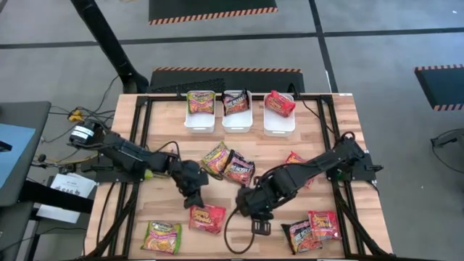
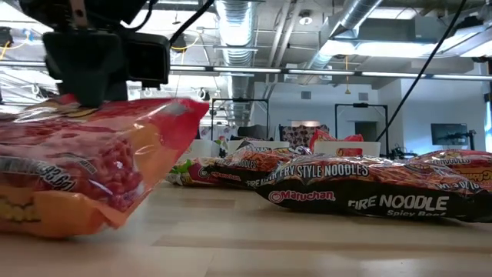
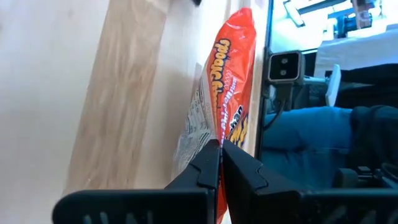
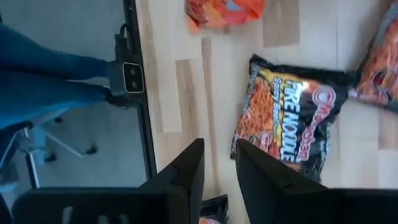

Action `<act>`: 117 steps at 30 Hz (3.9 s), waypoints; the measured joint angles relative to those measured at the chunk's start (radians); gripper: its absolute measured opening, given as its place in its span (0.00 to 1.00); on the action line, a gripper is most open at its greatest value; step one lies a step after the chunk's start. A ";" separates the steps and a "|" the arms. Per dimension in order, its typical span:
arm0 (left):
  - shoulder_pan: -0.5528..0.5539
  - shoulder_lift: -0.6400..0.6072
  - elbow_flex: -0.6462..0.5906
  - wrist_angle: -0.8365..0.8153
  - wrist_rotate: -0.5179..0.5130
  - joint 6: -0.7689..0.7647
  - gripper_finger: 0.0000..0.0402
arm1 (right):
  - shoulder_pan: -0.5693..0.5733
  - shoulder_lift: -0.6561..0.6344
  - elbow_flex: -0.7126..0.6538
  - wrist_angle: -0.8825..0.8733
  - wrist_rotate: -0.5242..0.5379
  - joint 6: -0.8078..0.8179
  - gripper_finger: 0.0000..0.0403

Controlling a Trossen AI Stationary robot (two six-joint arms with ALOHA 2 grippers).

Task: Sort Maruchan noodles
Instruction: Put the orange noodle pack into the right white bin

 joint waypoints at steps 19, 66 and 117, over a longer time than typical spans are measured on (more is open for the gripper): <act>0.135 0.000 0.001 -0.002 0.115 0.158 0.00 | -0.106 0.005 -0.004 0.026 0.027 -0.171 0.42; 0.180 -0.001 0.001 -0.005 0.174 0.170 0.00 | -0.244 0.005 -0.548 0.889 -0.105 -0.169 0.43; 0.179 -0.001 0.002 0.128 0.118 0.164 0.00 | -0.239 0.051 -0.548 0.919 -0.104 0.116 0.52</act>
